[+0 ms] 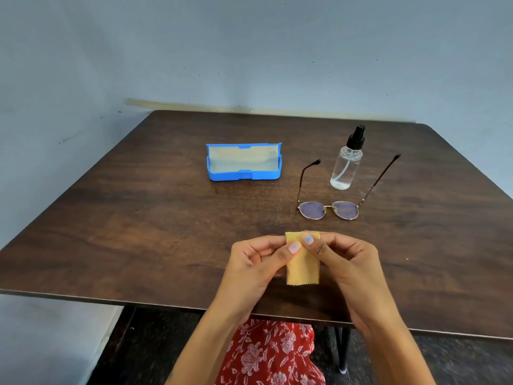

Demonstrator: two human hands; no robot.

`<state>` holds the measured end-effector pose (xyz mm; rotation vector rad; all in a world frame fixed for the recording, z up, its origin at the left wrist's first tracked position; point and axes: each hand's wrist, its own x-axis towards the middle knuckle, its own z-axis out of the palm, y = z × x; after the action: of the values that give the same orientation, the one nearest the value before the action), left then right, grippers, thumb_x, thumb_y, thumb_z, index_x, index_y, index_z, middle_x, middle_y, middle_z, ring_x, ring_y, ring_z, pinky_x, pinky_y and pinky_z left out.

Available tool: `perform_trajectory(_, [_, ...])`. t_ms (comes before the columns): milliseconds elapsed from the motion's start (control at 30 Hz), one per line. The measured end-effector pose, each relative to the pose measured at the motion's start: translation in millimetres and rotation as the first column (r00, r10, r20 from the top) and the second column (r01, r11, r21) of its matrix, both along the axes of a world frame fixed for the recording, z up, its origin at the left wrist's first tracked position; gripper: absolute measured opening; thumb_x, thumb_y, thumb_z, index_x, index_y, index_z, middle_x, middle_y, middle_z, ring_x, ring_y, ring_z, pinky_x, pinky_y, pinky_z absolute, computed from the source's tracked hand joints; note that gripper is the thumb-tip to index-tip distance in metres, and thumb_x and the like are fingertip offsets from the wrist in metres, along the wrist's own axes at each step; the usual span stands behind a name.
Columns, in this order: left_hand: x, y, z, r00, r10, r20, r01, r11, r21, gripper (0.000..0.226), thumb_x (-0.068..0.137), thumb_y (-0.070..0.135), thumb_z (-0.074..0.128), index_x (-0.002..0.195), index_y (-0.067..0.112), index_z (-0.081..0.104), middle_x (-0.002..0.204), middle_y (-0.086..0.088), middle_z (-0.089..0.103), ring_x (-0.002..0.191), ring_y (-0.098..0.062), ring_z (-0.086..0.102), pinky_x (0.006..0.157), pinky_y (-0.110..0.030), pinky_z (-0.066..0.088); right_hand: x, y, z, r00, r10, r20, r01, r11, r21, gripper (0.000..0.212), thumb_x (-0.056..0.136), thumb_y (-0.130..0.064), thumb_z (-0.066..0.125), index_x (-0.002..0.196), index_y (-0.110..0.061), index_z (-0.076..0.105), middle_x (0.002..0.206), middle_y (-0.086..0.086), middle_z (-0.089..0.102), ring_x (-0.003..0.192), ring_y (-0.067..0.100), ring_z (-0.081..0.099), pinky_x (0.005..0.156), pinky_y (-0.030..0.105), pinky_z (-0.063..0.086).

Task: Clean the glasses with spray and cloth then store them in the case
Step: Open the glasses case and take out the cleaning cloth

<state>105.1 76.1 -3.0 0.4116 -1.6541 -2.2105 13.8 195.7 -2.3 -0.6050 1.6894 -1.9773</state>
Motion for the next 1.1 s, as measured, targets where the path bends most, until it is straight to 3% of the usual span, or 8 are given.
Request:
perform_trajectory(167, [0.7,-2.4,-4.7,1.000,0.012,0.013,-0.012,1.000,0.011,0.029,0.068,0.020,0.069,0.096,0.012,0.074,0.095,-0.010,0.074,0.091,-0.024,0.071,0.077,-0.032,0.059,-1.3,3.4,-0.8,0.996,0.085,0.022,-0.085,0.996,0.025,0.031,0.063,-0.035,0.076,0.089,-0.018,0.076,0.089,0.006,0.075,0.082,0.016,0.071,0.064,0.020,0.054])
perform_trajectory(367, [4.3,-10.4,-7.9,0.996,-0.083,0.037,0.082,0.996,0.018,0.041,0.069,0.009,0.069,0.110,0.006,0.066,0.104,-0.014,0.072,0.096,-0.028,0.069,0.080,-0.035,0.058,-7.9,10.0,-0.6,0.984,0.173,0.047,-0.174,0.984,0.020,0.027,0.064,-0.012,0.074,0.091,-0.017,0.075,0.091,0.010,0.074,0.081,0.021,0.071,0.064,0.022,0.055])
perform_trajectory(533, [3.2,-7.7,-8.3,1.000,-0.011,0.020,0.011,0.999,0.042,0.032,0.063,0.007,0.072,0.094,0.012,0.073,0.094,-0.012,0.074,0.087,-0.025,0.072,0.066,-0.029,0.059,-10.8,8.0,-2.5,0.989,0.084,0.125,-0.089,0.995,0.035,0.040,0.059,-0.009,0.075,0.098,-0.013,0.065,0.083,0.008,0.074,0.073,0.018,0.071,0.056,0.023,0.054])
perform_trajectory(633, [5.1,-5.3,-8.0,0.999,0.049,0.025,-0.048,0.999,-0.013,0.028,0.059,0.007,0.074,0.086,0.012,0.072,0.086,-0.011,0.075,0.079,-0.023,0.073,0.059,-0.025,0.058,-11.9,6.8,-2.1,0.965,0.166,0.201,-0.190,0.976,0.104,0.042,0.066,-0.006,0.073,0.107,-0.013,0.064,0.093,0.016,0.072,0.082,0.027,0.071,0.061,0.033,0.058])
perform_trajectory(767, [4.5,-5.1,-9.5,0.987,0.136,0.087,-0.134,0.990,-0.031,0.035,0.068,-0.007,0.073,0.094,0.010,0.057,0.082,-0.008,0.075,0.075,-0.022,0.072,0.057,-0.031,0.059,-11.7,6.0,0.0,0.973,0.216,0.077,-0.224,0.969,0.102,0.020,0.075,0.002,0.068,0.085,-0.014,0.075,0.091,0.014,0.072,0.081,0.021,0.069,0.066,0.031,0.059])
perform_trajectory(867, [7.1,-6.6,-7.7,0.991,0.102,0.089,-0.097,0.994,-0.053,0.042,0.071,-0.002,0.071,0.107,0.018,0.062,0.089,-0.008,0.075,0.081,-0.024,0.072,0.063,-0.037,0.060,-11.3,5.8,0.0,0.972,0.236,-0.002,-0.235,0.968,0.092,0.032,0.079,0.012,0.062,0.075,-0.017,0.075,0.084,0.007,0.073,0.076,0.014,0.069,0.058,0.022,0.055])
perform_trajectory(1000, [8.7,-7.6,-5.7,0.998,0.021,0.058,-0.023,0.999,0.032,0.018,0.076,-0.002,0.066,0.084,0.011,0.074,0.091,-0.010,0.074,0.088,-0.024,0.071,0.063,-0.028,0.059,-11.6,4.6,-2.2,0.971,0.227,-0.077,-0.219,0.971,0.093,0.041,0.080,0.017,0.057,0.071,-0.019,0.076,0.087,0.006,0.074,0.079,0.016,0.071,0.058,0.018,0.054])
perform_trajectory(1100, [5.9,-9.5,-7.7,0.998,-0.003,0.069,-0.007,0.990,0.143,0.022,0.083,-0.004,0.056,0.081,0.007,0.075,0.093,-0.015,0.073,0.090,-0.026,0.071,0.070,-0.029,0.059,-11.9,3.3,-4.0,0.968,0.170,-0.185,-0.143,0.978,0.149,0.044,0.081,0.016,0.056,0.071,-0.022,0.076,0.089,-0.001,0.074,0.082,0.012,0.070,0.063,0.016,0.053])
